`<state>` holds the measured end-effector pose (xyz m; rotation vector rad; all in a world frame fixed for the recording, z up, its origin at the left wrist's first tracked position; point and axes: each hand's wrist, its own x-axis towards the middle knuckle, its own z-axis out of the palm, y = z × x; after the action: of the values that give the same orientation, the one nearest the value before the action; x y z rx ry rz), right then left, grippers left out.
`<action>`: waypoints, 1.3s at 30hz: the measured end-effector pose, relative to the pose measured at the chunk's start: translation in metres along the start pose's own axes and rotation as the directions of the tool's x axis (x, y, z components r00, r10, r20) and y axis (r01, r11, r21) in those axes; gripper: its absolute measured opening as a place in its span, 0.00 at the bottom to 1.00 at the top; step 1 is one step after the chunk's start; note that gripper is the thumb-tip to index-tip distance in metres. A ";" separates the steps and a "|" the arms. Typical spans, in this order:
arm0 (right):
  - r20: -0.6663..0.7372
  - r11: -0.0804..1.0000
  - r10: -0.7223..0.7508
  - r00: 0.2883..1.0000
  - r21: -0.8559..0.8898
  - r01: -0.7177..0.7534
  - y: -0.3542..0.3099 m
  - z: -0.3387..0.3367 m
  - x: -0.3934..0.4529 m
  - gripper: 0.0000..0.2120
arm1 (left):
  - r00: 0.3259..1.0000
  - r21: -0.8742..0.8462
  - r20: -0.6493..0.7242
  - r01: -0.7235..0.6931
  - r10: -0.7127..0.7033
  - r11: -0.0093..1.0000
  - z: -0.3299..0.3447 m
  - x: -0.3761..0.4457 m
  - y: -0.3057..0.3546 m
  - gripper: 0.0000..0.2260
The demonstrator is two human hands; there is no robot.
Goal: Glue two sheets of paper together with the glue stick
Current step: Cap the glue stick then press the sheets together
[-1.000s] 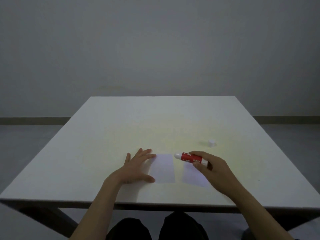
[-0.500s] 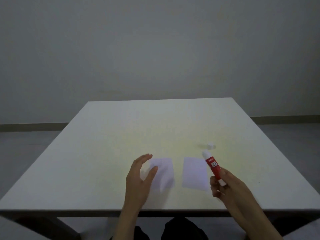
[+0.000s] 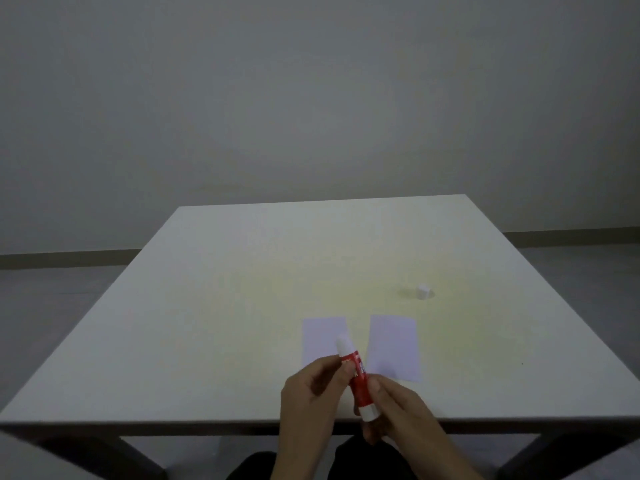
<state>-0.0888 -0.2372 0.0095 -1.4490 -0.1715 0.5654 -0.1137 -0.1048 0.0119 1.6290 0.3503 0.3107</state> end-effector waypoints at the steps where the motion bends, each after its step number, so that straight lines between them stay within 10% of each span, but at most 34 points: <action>1: -0.023 0.992 -0.024 0.999 -0.128 0.021 -0.001 0.000 0.000 0.09 | 1.000 -0.026 -0.022 0.015 -0.015 1.000 -0.002 -0.001 -0.001 0.04; 13: -0.069 0.880 -0.191 0.979 -0.454 0.140 -0.008 -0.005 0.004 0.14 | 0.909 0.199 -0.385 -0.086 0.158 0.976 -0.059 0.079 0.023 0.08; 39: -0.077 0.825 -0.285 0.955 -0.527 0.204 -0.005 -0.014 0.018 0.12 | 0.942 0.399 -0.299 -0.024 0.155 0.917 -0.070 0.161 -0.008 0.06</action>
<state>-0.0661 -0.2414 0.0089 -1.9494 -0.4065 0.1923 0.0052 0.0246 0.0086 1.9942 0.6199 0.6161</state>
